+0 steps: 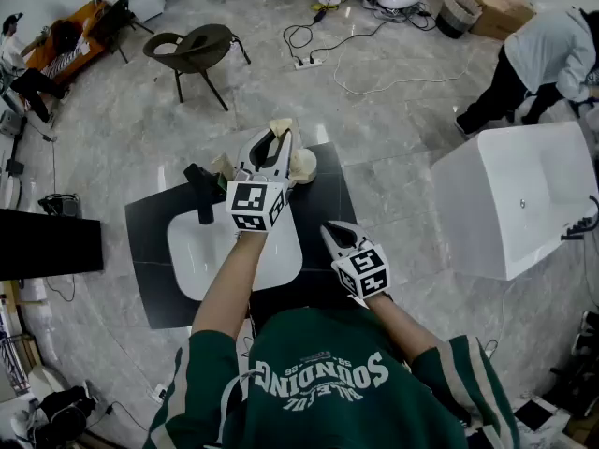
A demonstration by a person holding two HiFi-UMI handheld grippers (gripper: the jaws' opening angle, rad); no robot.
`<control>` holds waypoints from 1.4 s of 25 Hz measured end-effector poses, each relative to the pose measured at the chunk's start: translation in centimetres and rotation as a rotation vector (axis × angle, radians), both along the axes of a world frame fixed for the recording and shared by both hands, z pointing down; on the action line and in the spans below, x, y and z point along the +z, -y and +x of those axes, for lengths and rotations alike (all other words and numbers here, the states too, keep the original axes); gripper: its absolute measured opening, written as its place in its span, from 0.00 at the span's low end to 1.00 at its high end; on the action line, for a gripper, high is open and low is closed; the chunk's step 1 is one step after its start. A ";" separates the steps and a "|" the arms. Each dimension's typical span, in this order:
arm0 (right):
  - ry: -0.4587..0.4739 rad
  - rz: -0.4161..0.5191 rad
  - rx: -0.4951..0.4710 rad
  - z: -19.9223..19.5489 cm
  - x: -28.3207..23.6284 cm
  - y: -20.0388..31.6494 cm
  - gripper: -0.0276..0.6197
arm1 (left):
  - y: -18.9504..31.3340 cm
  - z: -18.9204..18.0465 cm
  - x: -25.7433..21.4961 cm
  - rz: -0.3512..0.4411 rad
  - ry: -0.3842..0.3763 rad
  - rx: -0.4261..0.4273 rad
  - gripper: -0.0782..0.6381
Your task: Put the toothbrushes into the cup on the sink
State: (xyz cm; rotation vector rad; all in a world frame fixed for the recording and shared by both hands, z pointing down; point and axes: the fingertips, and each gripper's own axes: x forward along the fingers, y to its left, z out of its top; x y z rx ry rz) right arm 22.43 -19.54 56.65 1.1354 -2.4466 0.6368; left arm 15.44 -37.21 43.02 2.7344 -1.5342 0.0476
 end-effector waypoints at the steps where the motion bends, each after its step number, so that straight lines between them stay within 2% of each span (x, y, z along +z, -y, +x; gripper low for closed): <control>1: 0.002 -0.006 0.005 0.4 0.0 0.0 0.11 | 0.4 0.5 0.4 -0.003 0.008 -0.002 0.23; 5: -0.004 -0.027 0.025 2.3 0.4 0.0 0.11 | 2.1 2.1 2.3 -0.016 0.049 -0.009 0.23; 12: 0.001 -0.053 0.056 4.4 1.2 0.4 0.11 | 4.6 2.8 4.6 -0.038 0.072 -0.034 0.23; 20: 0.002 -0.068 0.083 6.0 2.0 0.9 0.11 | 5.1 2.7 8.8 -0.130 0.083 -0.062 0.24; 29: 0.007 -0.083 0.062 5.4 2.5 0.4 0.11 | 3.6 2.3 11.0 -0.203 0.089 -0.052 0.24; 35: 0.011 -0.093 0.043 4.4 2.8 -0.7 0.11 | 3.1 2.2 12.7 -0.270 0.131 -0.034 0.24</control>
